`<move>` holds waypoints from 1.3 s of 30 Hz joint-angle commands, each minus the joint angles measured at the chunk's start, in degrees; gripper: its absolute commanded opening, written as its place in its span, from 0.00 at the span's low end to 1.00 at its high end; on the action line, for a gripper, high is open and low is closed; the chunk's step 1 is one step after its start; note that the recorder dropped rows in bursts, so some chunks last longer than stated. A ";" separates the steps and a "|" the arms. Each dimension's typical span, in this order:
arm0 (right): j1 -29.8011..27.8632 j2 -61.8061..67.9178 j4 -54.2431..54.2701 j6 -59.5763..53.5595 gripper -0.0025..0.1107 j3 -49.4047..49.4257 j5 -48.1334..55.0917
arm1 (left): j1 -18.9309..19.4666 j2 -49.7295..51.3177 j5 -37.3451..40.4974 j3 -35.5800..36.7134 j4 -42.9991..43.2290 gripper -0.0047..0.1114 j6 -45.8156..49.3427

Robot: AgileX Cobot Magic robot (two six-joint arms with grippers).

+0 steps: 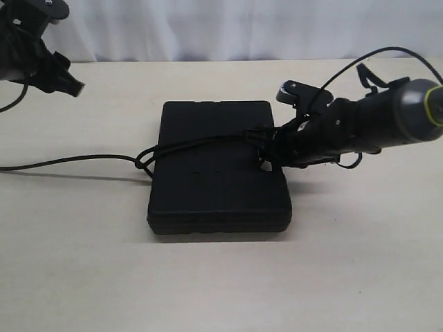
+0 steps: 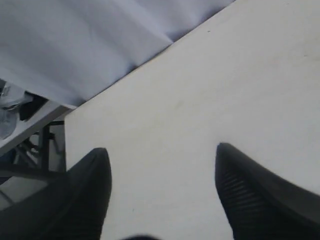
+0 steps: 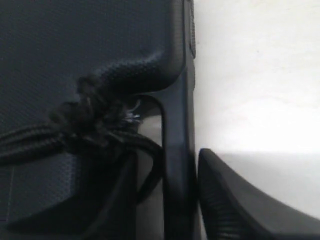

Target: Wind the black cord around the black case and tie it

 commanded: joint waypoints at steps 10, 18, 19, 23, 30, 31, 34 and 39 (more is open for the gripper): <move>0.40 -14.47 -25.91 -0.12 0.53 -6.32 28.72 | -22.26 -9.15 -0.36 2.75 -0.42 0.04 1.07; 0.40 -22.73 -30.86 -0.12 0.06 -6.32 48.95 | -24.01 -9.44 27.75 8.35 -0.42 0.04 -11.75; 0.40 -23.79 -31.06 -0.12 0.06 -6.20 50.93 | -24.01 -9.45 33.74 8.91 -0.42 0.04 -13.50; 0.40 -28.13 -31.06 -0.12 0.06 -5.50 56.57 | -20.73 -9.45 63.30 6.93 21.42 0.04 -33.83; 0.55 -37.14 -30.54 1.87 0.06 -0.86 57.98 | -14.63 -9.61 80.77 -0.83 88.46 0.04 -109.45; 0.53 -38.86 -30.54 2.25 0.06 0.23 57.73 | -14.26 -10.20 80.04 -0.38 97.19 0.04 -119.77; 0.53 -45.29 -30.54 3.57 0.06 4.79 54.60 | -14.50 -15.10 73.74 4.13 104.31 0.04 -126.32; 0.53 -63.20 -31.49 4.16 0.06 18.91 38.08 | -14.50 -40.84 43.08 20.25 97.26 0.04 -125.32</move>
